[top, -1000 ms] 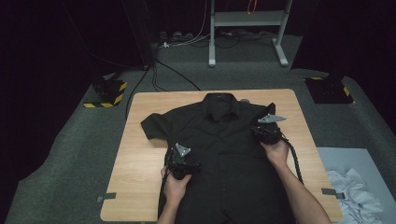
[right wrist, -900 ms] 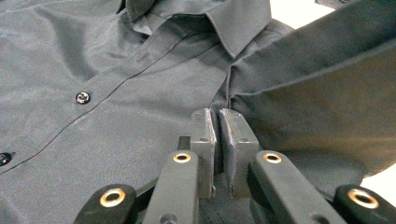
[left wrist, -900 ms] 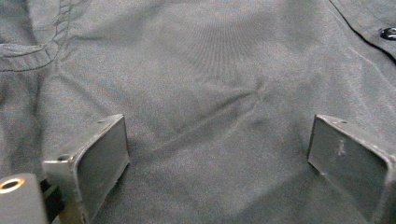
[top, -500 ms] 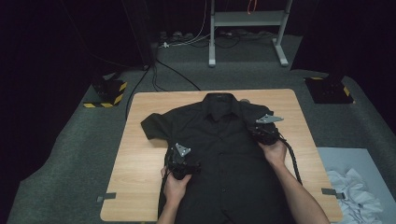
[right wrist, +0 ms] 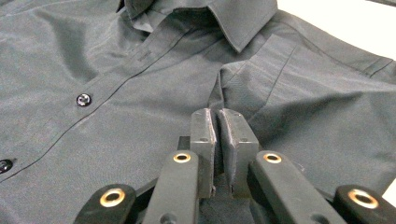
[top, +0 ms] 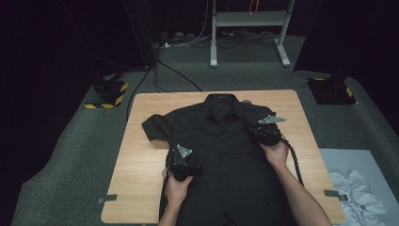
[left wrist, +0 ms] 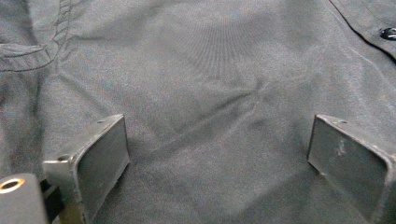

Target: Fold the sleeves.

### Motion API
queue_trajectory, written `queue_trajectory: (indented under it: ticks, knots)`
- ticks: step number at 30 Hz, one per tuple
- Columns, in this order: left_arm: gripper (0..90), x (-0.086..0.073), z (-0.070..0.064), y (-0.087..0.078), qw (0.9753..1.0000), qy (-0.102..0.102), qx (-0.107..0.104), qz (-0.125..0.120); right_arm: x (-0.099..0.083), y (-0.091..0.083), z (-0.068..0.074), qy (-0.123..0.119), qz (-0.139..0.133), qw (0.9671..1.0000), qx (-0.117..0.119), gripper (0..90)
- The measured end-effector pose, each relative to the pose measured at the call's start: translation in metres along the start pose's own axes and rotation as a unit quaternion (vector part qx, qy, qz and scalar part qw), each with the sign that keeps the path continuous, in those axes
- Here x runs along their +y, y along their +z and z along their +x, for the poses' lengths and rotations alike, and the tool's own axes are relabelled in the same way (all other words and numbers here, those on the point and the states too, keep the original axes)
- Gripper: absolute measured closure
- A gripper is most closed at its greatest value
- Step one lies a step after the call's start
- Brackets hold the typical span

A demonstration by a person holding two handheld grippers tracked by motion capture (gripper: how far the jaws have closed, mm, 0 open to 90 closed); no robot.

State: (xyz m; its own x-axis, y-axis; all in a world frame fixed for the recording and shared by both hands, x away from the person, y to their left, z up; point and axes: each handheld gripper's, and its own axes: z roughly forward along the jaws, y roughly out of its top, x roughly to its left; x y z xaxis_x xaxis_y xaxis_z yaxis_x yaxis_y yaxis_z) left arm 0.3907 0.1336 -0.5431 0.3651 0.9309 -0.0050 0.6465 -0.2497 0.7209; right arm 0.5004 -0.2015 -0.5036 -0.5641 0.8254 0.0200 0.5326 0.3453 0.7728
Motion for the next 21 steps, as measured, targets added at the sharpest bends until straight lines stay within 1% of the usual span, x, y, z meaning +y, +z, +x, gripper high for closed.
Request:
queue_trajectory:
  ticks: [3, 6, 9, 13, 17, 21]
  knots:
    - [5.6, 0.0000, 0.0000, 0.0000, 1.0000, 0.000, 0.000, 0.000, -0.0008, 0.0023, 0.0002, 0.002, 0.005, 1.0000, 0.003, 81.4]
    - [5.6, 0.0000, 0.0000, 0.0000, 1.0000, 0.000, 0.000, 0.000, -0.0010, 0.0037, 0.0013, 0.001, 0.007, 1.0000, 0.003, 80.7]
    - [5.6, 0.0000, 0.0000, 0.0000, 1.0000, 0.000, 0.000, 0.000, -0.0011, 0.0047, 0.0010, 0.005, 0.006, 1.0000, 0.004, 79.7]
    - [5.6, 0.0000, 0.0000, 0.0000, 1.0000, 0.000, 0.000, 0.000, -0.0010, 0.0051, 0.0003, 0.011, 0.005, 0.9999, 0.006, 74.9]
    - [5.6, 0.0000, 0.0000, 0.0000, 1.0000, -0.001, 0.000, 0.000, -0.0004, 0.0050, -0.0002, 0.014, 0.005, 0.9999, 0.001, 65.4]
    - [5.7, 0.0000, 0.0001, -0.0001, 1.0000, -0.001, 0.000, 0.000, -0.0004, 0.0049, -0.0026, 0.025, 0.004, 0.9997, -0.002, 48.0]
